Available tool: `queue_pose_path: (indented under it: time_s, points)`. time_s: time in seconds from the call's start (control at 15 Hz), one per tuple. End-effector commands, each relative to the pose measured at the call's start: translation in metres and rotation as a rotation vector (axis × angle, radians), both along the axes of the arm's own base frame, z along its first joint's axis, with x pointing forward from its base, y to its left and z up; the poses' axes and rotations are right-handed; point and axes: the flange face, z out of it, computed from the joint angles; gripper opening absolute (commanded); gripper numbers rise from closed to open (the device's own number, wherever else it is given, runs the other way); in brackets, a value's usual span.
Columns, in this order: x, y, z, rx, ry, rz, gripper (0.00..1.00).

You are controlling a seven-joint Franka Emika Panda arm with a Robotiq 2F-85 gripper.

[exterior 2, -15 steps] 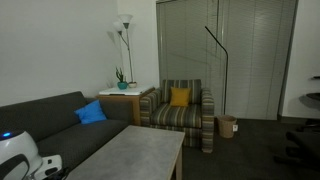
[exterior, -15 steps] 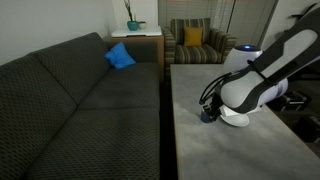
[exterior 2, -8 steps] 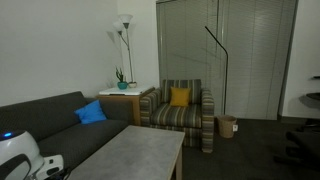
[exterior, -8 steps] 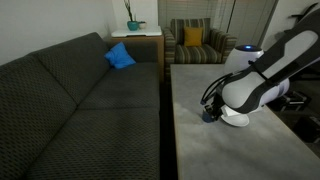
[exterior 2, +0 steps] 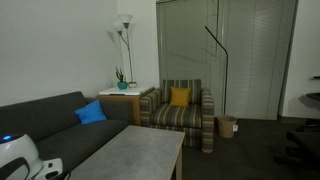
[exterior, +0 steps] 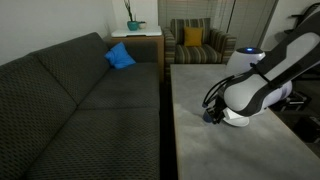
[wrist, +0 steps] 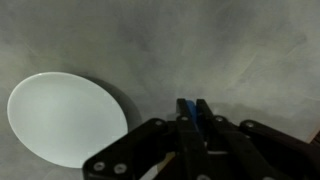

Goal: Put the blue mug on top of the white plate

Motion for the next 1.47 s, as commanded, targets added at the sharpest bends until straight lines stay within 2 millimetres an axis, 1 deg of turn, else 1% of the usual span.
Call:
queue_pose_path:
  time_s: [0.0,0.2,0.67,1.07,1.4]
  points:
    - [-0.014,-0.009,-0.012,-0.007,0.035,-0.015,0.03]
    - [-0.013,-0.010,-0.011,-0.007,0.022,-0.014,0.03]
    - [-0.009,-0.005,-0.007,-0.025,-0.005,-0.008,0.03]
    - [-0.005,-0.004,0.010,-0.059,-0.044,0.003,0.03]
    - [-0.009,-0.005,0.019,-0.080,0.022,-0.012,0.03]
